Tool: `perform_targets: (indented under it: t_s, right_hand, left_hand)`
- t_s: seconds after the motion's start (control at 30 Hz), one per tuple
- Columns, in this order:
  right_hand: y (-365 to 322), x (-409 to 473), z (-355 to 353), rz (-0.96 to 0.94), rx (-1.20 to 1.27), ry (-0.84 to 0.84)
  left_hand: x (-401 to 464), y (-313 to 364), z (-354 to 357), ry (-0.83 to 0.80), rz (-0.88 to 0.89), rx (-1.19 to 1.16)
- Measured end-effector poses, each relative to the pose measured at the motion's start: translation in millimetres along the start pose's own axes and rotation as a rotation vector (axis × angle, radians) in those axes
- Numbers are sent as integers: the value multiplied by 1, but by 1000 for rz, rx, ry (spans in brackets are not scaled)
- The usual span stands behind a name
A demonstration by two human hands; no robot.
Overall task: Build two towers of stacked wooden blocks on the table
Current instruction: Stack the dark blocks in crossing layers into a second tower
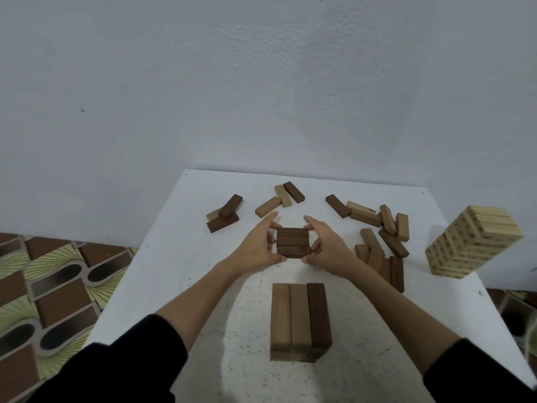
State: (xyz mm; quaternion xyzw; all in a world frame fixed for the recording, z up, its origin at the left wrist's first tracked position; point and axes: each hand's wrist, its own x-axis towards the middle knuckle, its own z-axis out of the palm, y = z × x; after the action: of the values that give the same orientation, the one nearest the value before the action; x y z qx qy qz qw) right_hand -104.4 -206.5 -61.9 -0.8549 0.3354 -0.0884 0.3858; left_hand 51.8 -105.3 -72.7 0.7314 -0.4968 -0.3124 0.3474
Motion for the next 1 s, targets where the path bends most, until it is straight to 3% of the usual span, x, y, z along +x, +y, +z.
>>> perform_targets:
  t_s: [0.3,0.57,1.0]
  right_hand:
    - [-18,-10,-25,-60,92,1]
    - [-61,-63,-54,-156,359,43]
    - [-66,-146,-23,-191,286,-53]
  left_hand:
    - [-11,23,-25,24,130,42]
    - [-65,67,-53,80,192,-177]
    - [-152,56,-26,-40,149,-342]
